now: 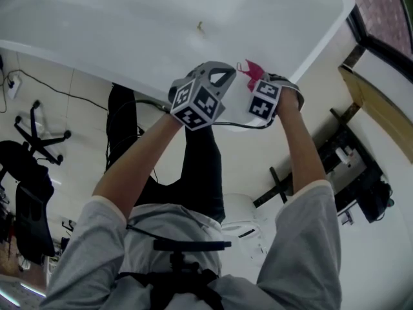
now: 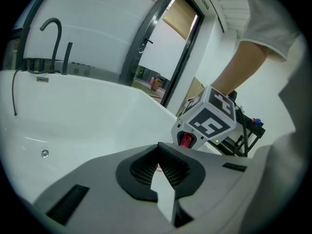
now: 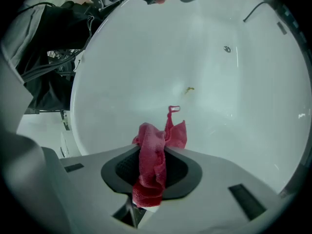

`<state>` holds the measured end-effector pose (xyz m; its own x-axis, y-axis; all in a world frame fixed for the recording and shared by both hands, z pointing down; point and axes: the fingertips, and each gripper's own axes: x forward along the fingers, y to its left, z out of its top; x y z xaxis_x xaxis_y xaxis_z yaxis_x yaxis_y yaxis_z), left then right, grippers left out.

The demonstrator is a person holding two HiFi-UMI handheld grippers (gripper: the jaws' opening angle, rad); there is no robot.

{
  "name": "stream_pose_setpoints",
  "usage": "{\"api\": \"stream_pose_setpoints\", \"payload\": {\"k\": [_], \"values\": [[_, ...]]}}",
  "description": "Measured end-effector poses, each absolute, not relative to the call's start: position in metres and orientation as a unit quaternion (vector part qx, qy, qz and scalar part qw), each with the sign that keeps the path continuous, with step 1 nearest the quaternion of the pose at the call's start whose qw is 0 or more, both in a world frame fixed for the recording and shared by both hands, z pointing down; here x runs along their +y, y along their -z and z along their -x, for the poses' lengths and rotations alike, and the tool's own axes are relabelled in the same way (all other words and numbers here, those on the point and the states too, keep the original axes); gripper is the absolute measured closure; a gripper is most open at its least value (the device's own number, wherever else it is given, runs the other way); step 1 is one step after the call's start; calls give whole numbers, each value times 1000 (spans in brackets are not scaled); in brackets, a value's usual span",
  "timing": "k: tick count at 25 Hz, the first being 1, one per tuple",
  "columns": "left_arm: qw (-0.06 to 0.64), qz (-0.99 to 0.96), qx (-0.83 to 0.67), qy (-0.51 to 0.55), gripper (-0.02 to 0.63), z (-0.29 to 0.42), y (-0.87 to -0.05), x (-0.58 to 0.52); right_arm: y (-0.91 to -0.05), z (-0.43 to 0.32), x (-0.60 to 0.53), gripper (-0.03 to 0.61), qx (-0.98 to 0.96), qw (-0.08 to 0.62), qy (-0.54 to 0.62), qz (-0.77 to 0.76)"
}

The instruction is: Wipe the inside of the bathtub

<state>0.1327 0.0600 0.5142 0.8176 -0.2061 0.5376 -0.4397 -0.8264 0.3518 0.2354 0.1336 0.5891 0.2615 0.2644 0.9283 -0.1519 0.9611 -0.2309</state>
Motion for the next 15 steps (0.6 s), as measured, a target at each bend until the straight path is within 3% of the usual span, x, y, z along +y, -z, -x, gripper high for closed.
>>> {"api": "stream_pose_setpoints", "payload": {"k": [15], "values": [[246,-915,-161,-276,607,-140,-552,50,-615,-257,85,480,-563,817,-124,-15]]}}
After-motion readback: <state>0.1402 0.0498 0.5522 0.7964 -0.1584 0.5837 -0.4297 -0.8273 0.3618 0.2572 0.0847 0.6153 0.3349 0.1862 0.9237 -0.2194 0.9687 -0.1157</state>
